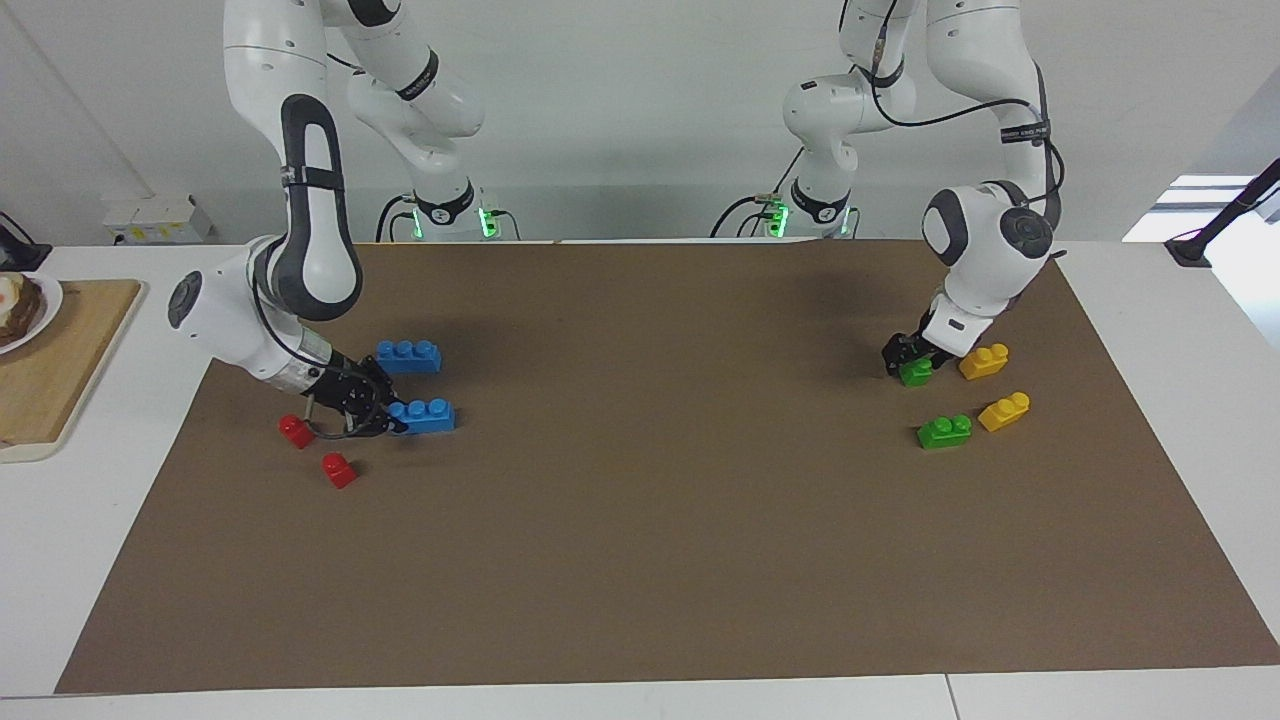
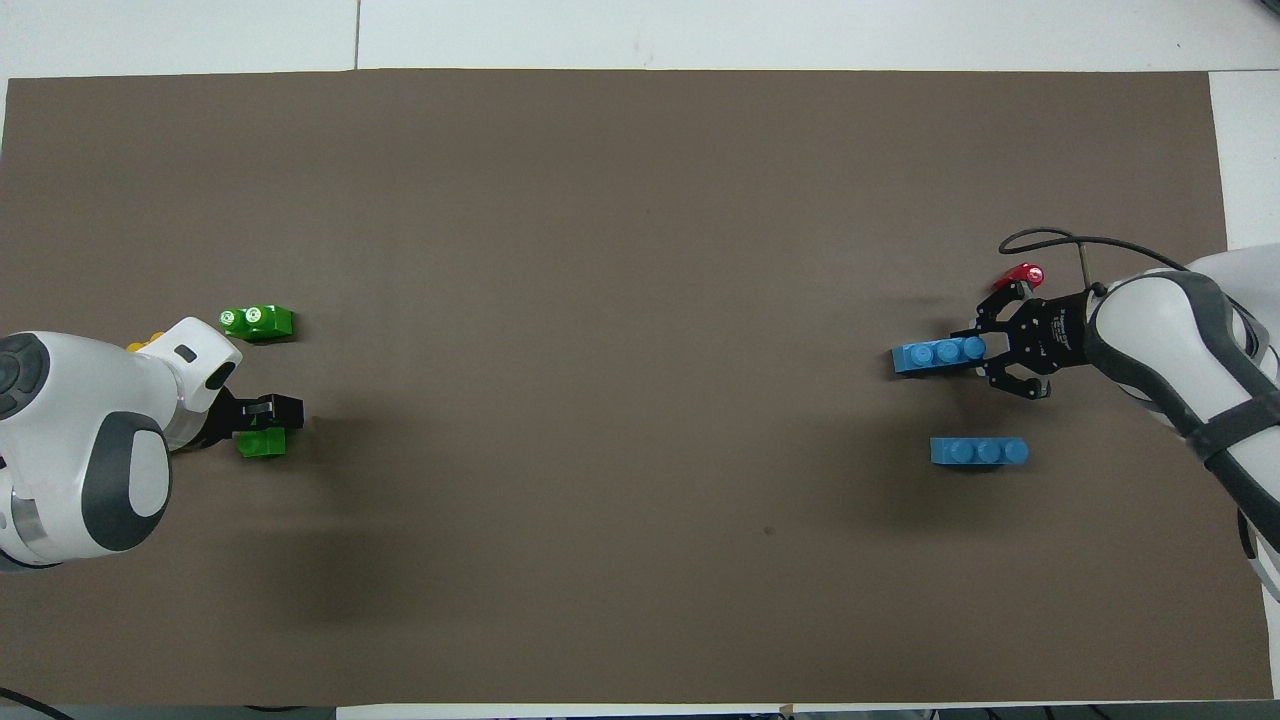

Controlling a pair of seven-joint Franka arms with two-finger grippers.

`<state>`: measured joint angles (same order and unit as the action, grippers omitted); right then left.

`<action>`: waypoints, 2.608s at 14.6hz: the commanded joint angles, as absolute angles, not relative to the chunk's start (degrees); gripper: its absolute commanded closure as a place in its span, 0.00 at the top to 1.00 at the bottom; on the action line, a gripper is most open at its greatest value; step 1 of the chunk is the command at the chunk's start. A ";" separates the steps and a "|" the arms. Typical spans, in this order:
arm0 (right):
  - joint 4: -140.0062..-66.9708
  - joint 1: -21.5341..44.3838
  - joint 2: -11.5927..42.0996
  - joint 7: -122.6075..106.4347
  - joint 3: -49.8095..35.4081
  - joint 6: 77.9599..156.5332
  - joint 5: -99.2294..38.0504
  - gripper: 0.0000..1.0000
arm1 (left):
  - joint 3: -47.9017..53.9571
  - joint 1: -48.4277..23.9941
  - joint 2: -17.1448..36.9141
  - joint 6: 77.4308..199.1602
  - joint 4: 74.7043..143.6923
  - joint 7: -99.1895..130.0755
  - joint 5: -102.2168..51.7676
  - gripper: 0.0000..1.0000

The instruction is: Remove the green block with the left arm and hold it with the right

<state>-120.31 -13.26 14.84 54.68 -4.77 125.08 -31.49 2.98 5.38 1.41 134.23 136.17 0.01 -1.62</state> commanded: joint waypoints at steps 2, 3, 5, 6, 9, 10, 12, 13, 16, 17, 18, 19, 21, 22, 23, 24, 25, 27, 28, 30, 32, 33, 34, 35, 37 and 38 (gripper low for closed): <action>-119.98 -14.33 10.82 55.80 -5.80 121.31 -30.41 0.89 | 2.72 4.66 -0.26 126.87 130.02 -0.70 -1.76 1.00; -119.45 -14.33 9.77 57.46 -5.80 120.25 -30.41 0.92 | 2.72 4.14 -0.35 122.74 126.68 -0.70 -1.76 1.00; -117.26 -14.06 7.74 61.15 -5.80 116.74 -30.41 0.95 | 2.81 4.04 -0.35 114.56 119.74 -0.62 -1.67 1.00; -115.94 -14.15 6.69 62.56 -5.71 114.46 -30.41 0.95 | 2.90 4.04 -0.35 111.04 116.75 -0.70 -1.67 1.00; -114.08 -13.89 1.78 65.47 -5.71 110.31 -30.32 0.96 | 2.90 4.04 -2.36 104.86 109.97 -0.79 -1.67 1.00; -113.73 -13.45 0.10 65.04 -5.80 110.39 -29.45 0.96 | 2.99 4.04 -3.59 103.29 108.82 -0.79 -1.67 1.00; -109.62 -13.27 -0.70 64.51 -6.68 109.08 -25.51 0.96 | 3.34 4.04 -3.87 98.90 104.44 -0.79 -1.67 1.00; -107.25 -11.97 -0.70 63.64 -6.77 107.85 -23.14 0.96 | 3.69 4.04 -2.91 96.01 100.93 -0.79 -1.67 1.00; -103.20 -9.50 -2.28 57.86 -6.86 104.60 -16.02 0.97 | 3.87 2.03 0.95 88.96 91.70 -0.79 -0.97 1.00; -102.57 -9.23 -3.33 54.44 -6.86 103.37 -14.60 0.97 | 3.87 1.06 1.49 87.73 89.93 -0.79 -1.14 1.00; -102.22 -9.14 -4.21 50.40 -6.86 102.14 -13.55 0.97 | 3.87 -0.25 1.58 86.58 89.04 -0.79 -1.40 1.00; -102.22 -9.14 -5.26 45.23 -6.77 101.35 -12.75 0.97 | 3.87 -2.18 1.50 86.31 88.95 -0.70 -0.97 1.00; -102.22 -9.40 -6.50 33.20 -6.59 100.03 -11.61 0.97 | 3.87 -4.91 0.88 87.71 89.21 -0.53 -0.09 1.00; -102.22 -9.40 -6.94 27.91 -6.59 99.85 -9.17 0.97 | 3.87 -4.92 0.44 88.32 90.08 -0.61 0.17 1.00; -102.22 -9.23 -7.55 23.60 -6.77 99.06 -6.79 0.97 | 3.61 -4.14 -0.17 88.94 91.57 -0.79 0.18 1.00; -102.22 -9.14 -7.82 19.20 -6.85 97.92 -5.38 0.97 | 3.26 -3.96 -0.52 90.42 92.19 -0.70 0.09 1.00; -102.22 -9.14 -7.91 14.55 -6.86 97.48 -5.27 0.97 | 3.08 -3.08 -0.44 91.40 92.28 -0.53 0.17 1.00; -102.22 -9.14 -7.91 7.15 -6.85 97.91 -4.14 0.97 | 3.08 -0.63 -1.23 92.98 94.99 -0.53 1.57 1.00; -102.13 -9.14 -7.91 5.73 -6.86 98.00 -2.91 0.97 | 3.16 0.78 -2.10 93.42 96.31 -0.61 1.67 1.00; -101.95 -9.05 -7.91 5.36 -7.12 97.65 -2.11 0.97 | 3.34 0.53 -1.94 93.52 95.99 -0.62 1.67 1.00; -101.52 -9.14 -7.56 5.36 -7.29 97.82 -2.11 0.97 | 3.78 -0.17 -0.80 90.37 91.34 -0.62 1.93 1.00; -101.08 -9.14 -7.21 5.27 -7.29 97.65 -2.11 0.97 | 3.78 -0.52 -0.09 89.74 90.71 -0.62 1.76 1.00; -100.99 -9.14 -7.03 5.27 -7.38 97.47 -2.11 0.97 | 3.78 -0.53 -0.09 89.65 90.79 -0.70 1.67 1.00; -100.90 -9.14 -6.94 5.27 -7.38 97.56 -2.11 0.97 | 3.78 -0.53 -0.09 89.47 90.79 -0.70 1.50 1.00; -100.38 -9.14 -6.59 5.27 -7.38 97.56 -2.29 0.97 | 3.69 -0.44 0.17 89.30 90.36 -0.79 1.23 1.00; -100.11 -9.14 -6.50 5.27 -7.38 97.30 -2.46 0.97 | 3.69 -0.53 0.18 88.77 90.09 -0.70 1.06 1.00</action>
<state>-101.85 -8.66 -7.39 6.52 -6.92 98.43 -3.13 4.21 0.12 -0.21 90.98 91.67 -0.46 0.68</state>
